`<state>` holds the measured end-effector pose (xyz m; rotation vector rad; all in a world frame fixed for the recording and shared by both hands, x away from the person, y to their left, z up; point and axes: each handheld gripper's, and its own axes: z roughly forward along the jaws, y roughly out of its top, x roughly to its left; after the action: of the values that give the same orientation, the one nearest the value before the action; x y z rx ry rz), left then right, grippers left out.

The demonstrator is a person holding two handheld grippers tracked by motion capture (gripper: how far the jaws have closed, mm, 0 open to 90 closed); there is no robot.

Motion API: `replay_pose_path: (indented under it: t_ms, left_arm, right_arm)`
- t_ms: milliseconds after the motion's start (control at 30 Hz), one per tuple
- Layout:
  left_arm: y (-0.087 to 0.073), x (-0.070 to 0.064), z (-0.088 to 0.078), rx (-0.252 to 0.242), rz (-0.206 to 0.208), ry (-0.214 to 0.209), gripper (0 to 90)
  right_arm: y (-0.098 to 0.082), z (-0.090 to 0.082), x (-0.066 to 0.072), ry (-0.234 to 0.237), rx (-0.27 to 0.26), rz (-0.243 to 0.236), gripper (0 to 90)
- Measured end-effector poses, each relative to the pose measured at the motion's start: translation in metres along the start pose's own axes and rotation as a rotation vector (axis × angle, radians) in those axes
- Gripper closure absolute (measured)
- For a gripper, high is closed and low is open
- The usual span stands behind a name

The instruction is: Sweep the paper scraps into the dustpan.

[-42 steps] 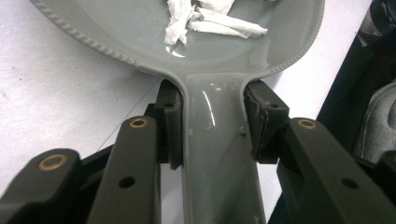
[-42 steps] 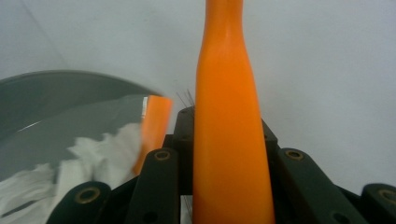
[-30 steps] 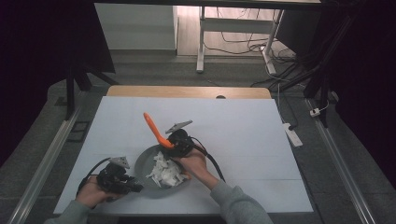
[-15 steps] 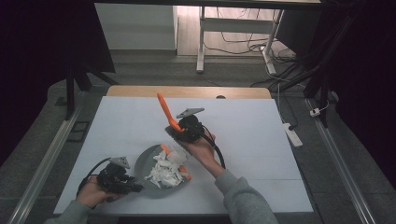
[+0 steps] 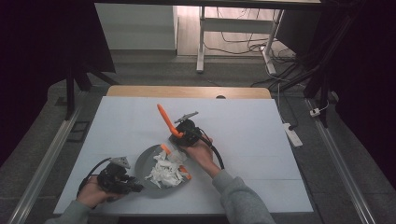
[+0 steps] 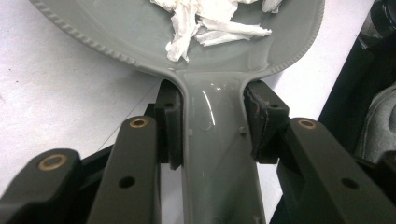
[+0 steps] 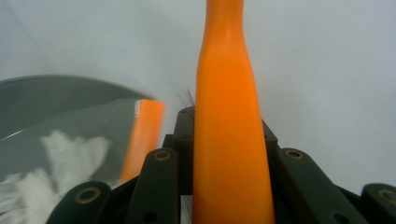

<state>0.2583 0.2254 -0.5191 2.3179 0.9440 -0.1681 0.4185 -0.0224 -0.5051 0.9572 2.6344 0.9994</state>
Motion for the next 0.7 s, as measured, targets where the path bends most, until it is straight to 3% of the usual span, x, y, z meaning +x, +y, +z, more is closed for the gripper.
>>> replay_pose_path:
  t_ms: [333,433,567,700]
  left_arm:
    - [0.0,0.0,0.001,-0.001,-0.002,0.001,61.4]
    - [0.001,0.0,0.001,-0.002,-0.005,0.001,61.4]
    - [0.001,0.0,0.001,-0.003,-0.007,0.001,61.4]
    - [0.001,0.0,0.001,-0.004,-0.005,0.001,61.4]
  right_arm:
    - [-0.011,-0.008,0.038,0.059,-0.036,-0.057,71.0]
    - [-0.013,-0.012,0.044,0.123,-0.051,-0.043,71.0]
    - [-0.012,-0.016,0.056,0.199,-0.07,-0.063,70.9]
    - [-0.004,-0.032,0.055,0.175,-0.162,-0.078,70.9]
